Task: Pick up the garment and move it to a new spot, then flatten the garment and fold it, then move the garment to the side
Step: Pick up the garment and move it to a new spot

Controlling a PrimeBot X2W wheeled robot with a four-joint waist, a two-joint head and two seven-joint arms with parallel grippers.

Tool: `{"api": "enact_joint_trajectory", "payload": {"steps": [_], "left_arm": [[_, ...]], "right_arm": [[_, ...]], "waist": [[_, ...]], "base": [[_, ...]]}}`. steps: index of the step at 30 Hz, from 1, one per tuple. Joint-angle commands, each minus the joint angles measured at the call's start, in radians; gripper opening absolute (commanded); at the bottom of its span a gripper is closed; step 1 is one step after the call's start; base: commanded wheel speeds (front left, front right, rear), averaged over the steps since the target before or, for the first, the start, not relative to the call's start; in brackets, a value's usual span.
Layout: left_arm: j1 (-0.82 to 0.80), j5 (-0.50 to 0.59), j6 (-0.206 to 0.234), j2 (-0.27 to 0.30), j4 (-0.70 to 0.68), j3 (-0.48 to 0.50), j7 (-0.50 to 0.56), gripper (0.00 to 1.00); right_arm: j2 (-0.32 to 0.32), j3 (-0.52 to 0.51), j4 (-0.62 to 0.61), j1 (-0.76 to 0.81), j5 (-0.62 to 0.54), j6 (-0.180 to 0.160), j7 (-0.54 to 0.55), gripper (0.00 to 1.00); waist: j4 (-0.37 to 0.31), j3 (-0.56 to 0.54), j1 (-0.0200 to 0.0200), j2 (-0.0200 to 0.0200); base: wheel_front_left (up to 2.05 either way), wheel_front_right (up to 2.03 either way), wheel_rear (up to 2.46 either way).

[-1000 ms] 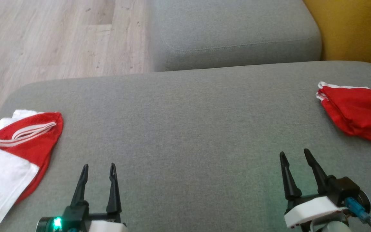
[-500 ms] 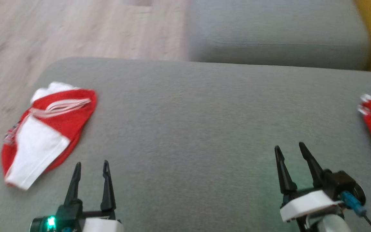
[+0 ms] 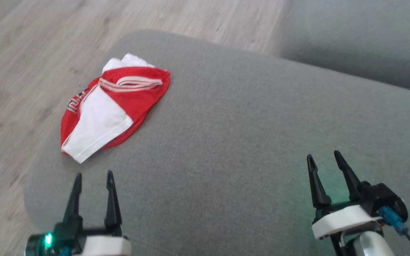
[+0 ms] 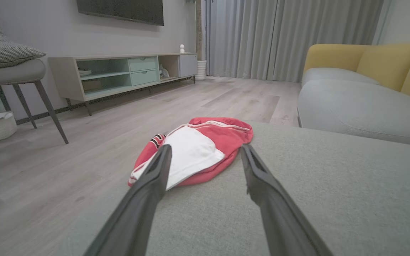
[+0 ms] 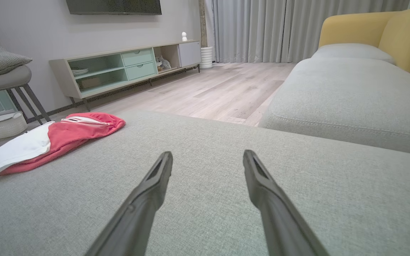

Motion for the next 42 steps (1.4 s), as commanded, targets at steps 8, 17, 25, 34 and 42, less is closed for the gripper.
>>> {"api": "enact_joint_trajectory", "payload": {"steps": [8, 17, 25, 34, 42], "left_arm": [[-0.317, 0.024, -0.008, 0.006, -0.028, 0.130, -0.005, 1.00], [-0.751, 0.025, -0.048, 0.115, 0.421, 0.168, 0.047, 1.00], [-0.992, -0.096, -0.086, 0.222, 0.856, 0.269, 0.291, 1.00], [-1.014, -0.103, -0.122, 0.275, 1.010, 0.263, 0.177, 0.00], [-1.095, -0.006, -0.142, 0.334, 0.941, 0.159, 0.016, 0.00]], "right_arm": [[-0.095, 0.014, -0.071, -0.113, -0.064, -0.001, -0.012, 1.00], [-0.215, 0.051, -0.121, -0.194, -0.087, -0.001, -0.012, 1.00], [-0.255, 0.089, -0.149, -0.266, -0.087, -0.001, -0.012, 1.00], [-0.222, 0.047, -0.144, -0.241, -0.088, -0.001, -0.012, 1.00], [-0.156, 0.060, -0.124, -0.220, -0.078, -0.001, -0.012, 1.00]], "waist": [[0.007, 0.217, 0.0000, -0.0001], [-0.060, 0.388, 0.0000, -0.0001], [-0.193, 0.487, 0.0000, -0.0001], [-0.261, 0.493, 0.0000, -0.0001], [-0.308, 0.363, 0.0000, -0.0001]], "base": [[0.00, 0.00, 0.00], [0.00, 0.00, 0.00], [0.00, 0.00, 0.00], [0.00, 0.00, 0.00], [0.00, 0.00, 0.00]]}}
